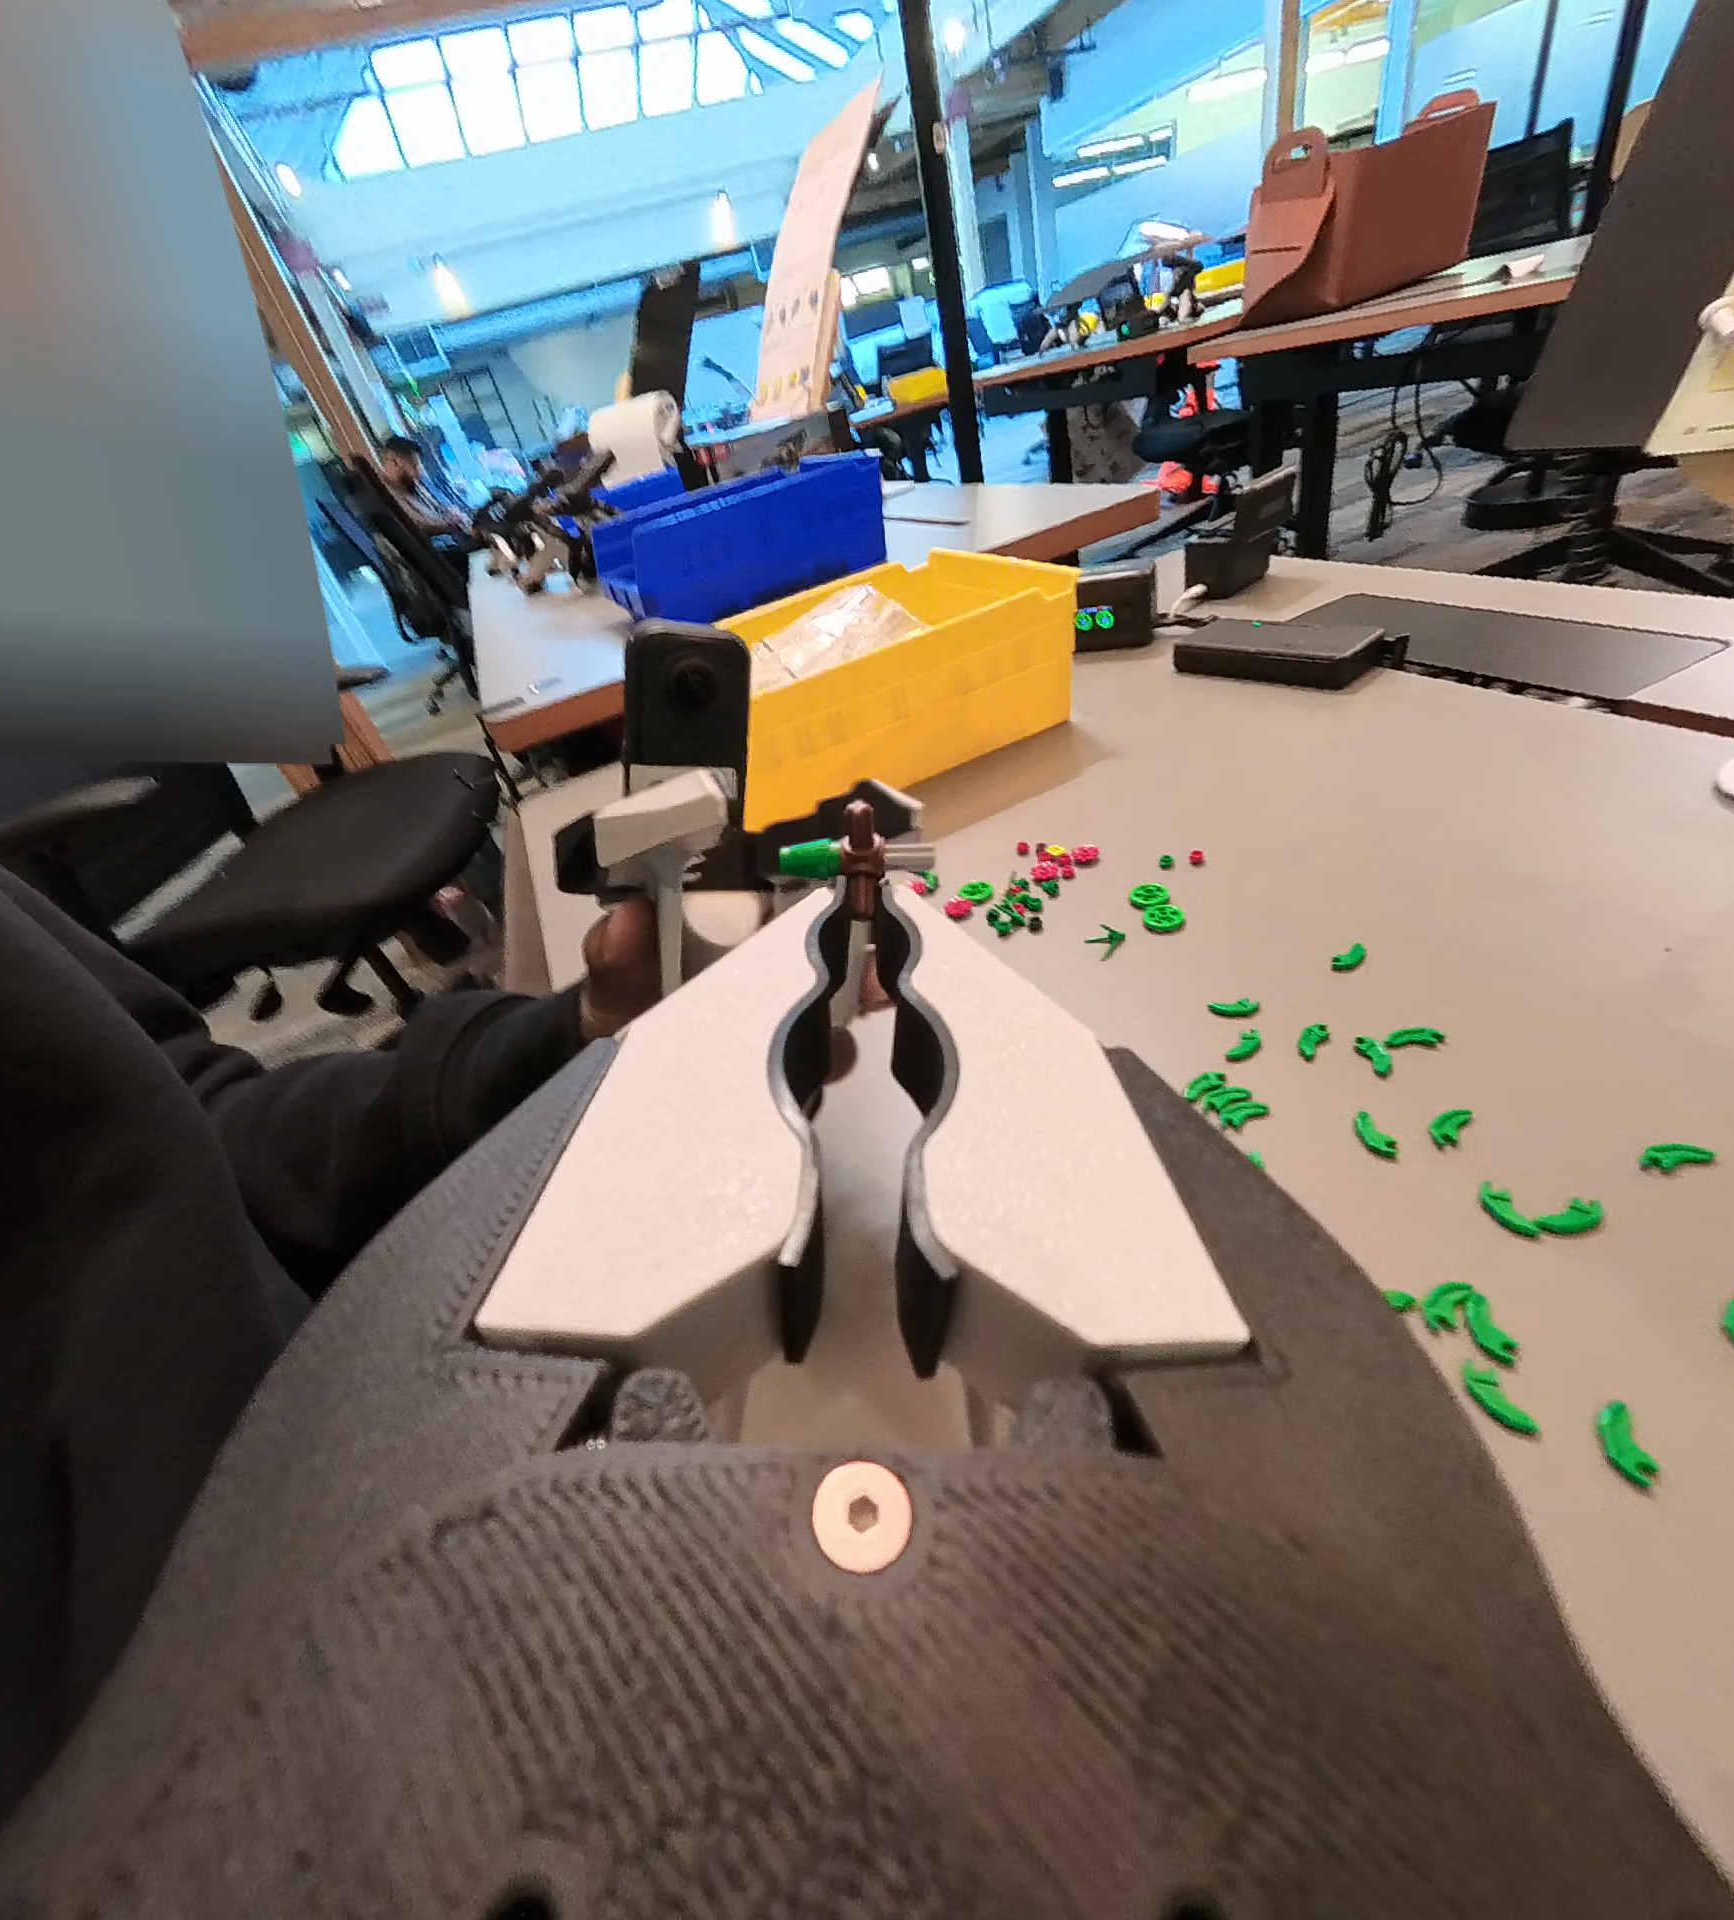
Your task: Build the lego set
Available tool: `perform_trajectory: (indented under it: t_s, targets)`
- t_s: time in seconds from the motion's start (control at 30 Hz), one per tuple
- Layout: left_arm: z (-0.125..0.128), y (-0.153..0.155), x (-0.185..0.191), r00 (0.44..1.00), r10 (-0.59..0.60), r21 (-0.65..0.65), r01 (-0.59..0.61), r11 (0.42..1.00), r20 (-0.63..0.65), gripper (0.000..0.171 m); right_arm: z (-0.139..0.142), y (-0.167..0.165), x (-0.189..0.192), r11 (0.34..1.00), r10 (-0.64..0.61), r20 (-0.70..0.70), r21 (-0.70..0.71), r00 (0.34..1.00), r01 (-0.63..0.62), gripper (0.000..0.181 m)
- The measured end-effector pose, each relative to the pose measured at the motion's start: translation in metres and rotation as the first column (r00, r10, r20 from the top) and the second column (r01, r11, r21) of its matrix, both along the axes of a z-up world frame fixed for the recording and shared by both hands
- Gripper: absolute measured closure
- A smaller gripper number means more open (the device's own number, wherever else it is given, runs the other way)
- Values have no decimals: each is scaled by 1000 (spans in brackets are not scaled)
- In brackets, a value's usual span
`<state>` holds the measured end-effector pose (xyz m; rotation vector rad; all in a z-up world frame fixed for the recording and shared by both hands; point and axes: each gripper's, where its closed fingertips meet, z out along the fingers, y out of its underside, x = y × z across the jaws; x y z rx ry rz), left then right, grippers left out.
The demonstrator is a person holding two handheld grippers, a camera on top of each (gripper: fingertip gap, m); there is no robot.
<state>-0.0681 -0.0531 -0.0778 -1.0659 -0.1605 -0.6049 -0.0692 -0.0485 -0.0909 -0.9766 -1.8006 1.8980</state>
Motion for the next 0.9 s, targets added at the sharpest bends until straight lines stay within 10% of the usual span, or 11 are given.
perform_trajectory:
  t_s: [0.37,0.9]
  targets:
    - [1,0,6,995,-85,15,85,996,42,128,10,-17,16,946,240,92,-247,966,-212,180]
    - [2,-4,27,974,-227,31,227,974,10,158,6,-22,28,647,619,241,-697,748,-310,179]
